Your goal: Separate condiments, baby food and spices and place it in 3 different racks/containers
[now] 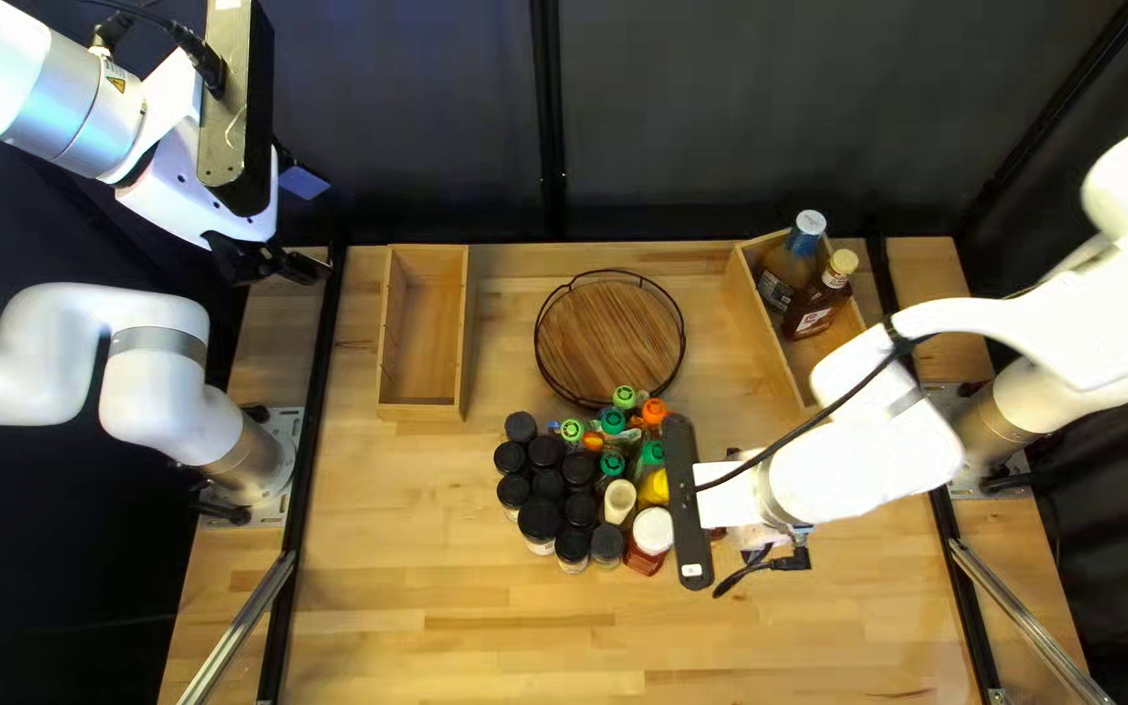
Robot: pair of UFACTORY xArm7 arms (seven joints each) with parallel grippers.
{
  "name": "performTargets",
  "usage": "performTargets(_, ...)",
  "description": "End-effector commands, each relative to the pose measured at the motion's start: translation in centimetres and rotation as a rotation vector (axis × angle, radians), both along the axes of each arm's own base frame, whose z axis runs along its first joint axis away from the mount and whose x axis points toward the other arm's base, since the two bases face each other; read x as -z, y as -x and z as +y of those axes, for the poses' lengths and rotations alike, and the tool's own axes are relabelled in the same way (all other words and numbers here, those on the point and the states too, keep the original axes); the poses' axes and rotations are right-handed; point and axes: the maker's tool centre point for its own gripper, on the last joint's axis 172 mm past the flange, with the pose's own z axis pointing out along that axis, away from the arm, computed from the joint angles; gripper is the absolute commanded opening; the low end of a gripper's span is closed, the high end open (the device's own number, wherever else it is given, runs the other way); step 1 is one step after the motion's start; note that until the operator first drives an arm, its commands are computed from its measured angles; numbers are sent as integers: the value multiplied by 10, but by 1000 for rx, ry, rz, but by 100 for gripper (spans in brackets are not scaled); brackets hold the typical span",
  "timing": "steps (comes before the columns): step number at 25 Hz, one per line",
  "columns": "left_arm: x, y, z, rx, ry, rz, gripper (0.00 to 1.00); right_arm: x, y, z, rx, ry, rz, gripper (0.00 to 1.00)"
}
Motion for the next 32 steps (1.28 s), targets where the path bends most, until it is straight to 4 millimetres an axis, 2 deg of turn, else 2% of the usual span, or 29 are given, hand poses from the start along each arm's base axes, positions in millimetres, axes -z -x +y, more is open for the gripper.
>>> performTargets(1, 0, 0, 0, 0, 0, 0, 100, -46, 36, -33, 49, -3, 11, 0)
performTargets(3, 0, 0, 0, 0, 0, 0, 100, -55, 50, -46, 78, -9, 14, 0)
performTargets(4, 0, 0, 0, 0, 0, 0, 100, -60, 64, -60, 107, -11, 16, 0)
performTargets(6, 0, 0, 0, 0, 0, 0, 100, -62, 79, -75, 145, -17, 15, 0)
performTargets(11, 0, 0, 0, 0, 0, 0, 100, -57, 111, -112, 228, -17, 16, 0)
performTargets(15, 0, 0, 0, 0, 0, 0, 100, -50, 144, -145, 308, 5, -3, 0)
performTargets(24, 0, 0, 0, 0, 0, 0, 100, -31, 177, -197, 416, 40, -19, 0)
performTargets(32, 0, 0, 0, 0, 0, 0, 100, -5, 206, -230, 501, 39, -5, 0)
